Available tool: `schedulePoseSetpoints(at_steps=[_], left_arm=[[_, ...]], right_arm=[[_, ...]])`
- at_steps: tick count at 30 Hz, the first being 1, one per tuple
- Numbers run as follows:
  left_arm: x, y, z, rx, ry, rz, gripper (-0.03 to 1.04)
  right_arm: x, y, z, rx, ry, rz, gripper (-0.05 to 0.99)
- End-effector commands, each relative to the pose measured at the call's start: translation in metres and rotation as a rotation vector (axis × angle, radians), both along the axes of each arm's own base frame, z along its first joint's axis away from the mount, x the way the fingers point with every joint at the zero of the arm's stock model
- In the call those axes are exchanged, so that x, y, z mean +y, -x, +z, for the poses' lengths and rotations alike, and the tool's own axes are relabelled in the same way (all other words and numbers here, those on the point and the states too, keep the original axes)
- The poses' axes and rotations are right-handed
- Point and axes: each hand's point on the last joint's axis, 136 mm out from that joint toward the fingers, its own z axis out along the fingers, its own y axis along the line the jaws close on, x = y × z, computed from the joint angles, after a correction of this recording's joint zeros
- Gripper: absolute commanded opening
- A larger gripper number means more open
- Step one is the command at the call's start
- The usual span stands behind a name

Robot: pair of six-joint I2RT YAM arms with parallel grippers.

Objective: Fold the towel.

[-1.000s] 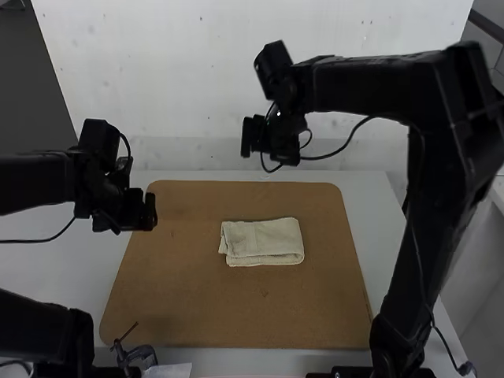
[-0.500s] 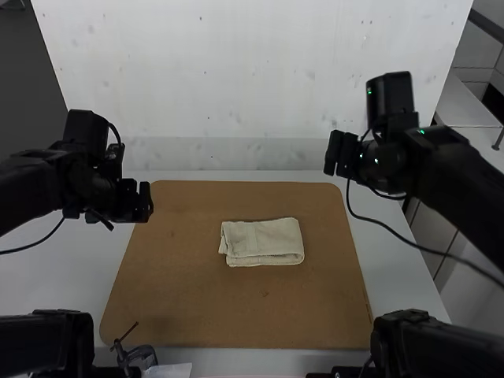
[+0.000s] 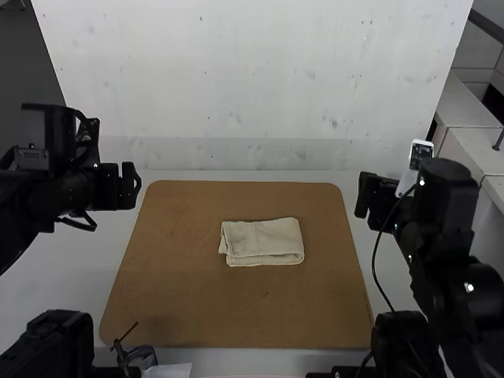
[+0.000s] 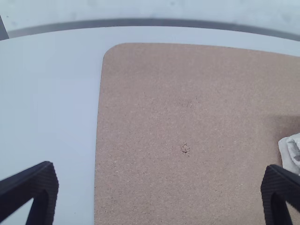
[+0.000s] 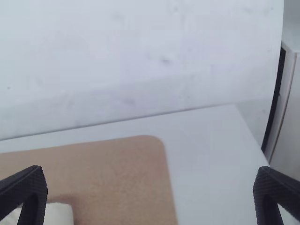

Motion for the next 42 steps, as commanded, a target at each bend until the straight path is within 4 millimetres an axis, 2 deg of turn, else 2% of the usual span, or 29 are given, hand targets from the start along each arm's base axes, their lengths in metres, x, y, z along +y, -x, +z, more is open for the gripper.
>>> schedulePoseSetpoints(at_steps=[1, 6, 12, 18, 23, 29, 32, 36, 42], left_arm=[[0.007, 0.004, 0.035, -0.113, 0.015, 0.035, 0.97], [0.014, 0.019, 0.06, -0.226, 0.034, 0.069, 0.97], [0.028, 0.032, 0.057, -0.282, 0.03, 0.135, 0.97], [0.026, 0.049, 0.055, -0.37, -0.018, 0.099, 0.96], [0.018, 0.056, 0.034, -0.37, -0.04, 0.048, 0.96], [0.02, 0.069, -0.009, -0.192, -0.073, 0.04, 0.97], [0.02, 0.079, -0.02, -0.127, -0.104, 0.024, 0.99], [0.024, 0.087, -0.028, -0.077, -0.116, 0.04, 0.98], [0.023, 0.099, -0.04, -0.007, -0.114, 0.029, 0.98]], right_arm=[[-0.008, 0.005, 0.009, -0.067, 0.051, -0.031, 0.96], [-0.009, 0.009, 0.015, -0.1, 0.064, -0.032, 0.96], [-0.01, 0.01, 0.011, -0.075, 0.068, -0.032, 0.96], [-0.009, 0.013, 0.011, -0.062, 0.086, -0.022, 0.96], [-0.01, 0.015, 0.005, -0.032, 0.102, -0.022, 0.96], [-0.011, 0.025, 0.006, 0.008, 0.103, -0.023, 0.96], [-0.012, 0.035, 0.004, 0.052, 0.104, -0.021, 0.96], [-0.012, 0.053, -0.015, 0.168, 0.074, -0.024, 0.96], [-0.009, 0.071, -0.062, 0.369, 0.025, -0.017, 0.96]])
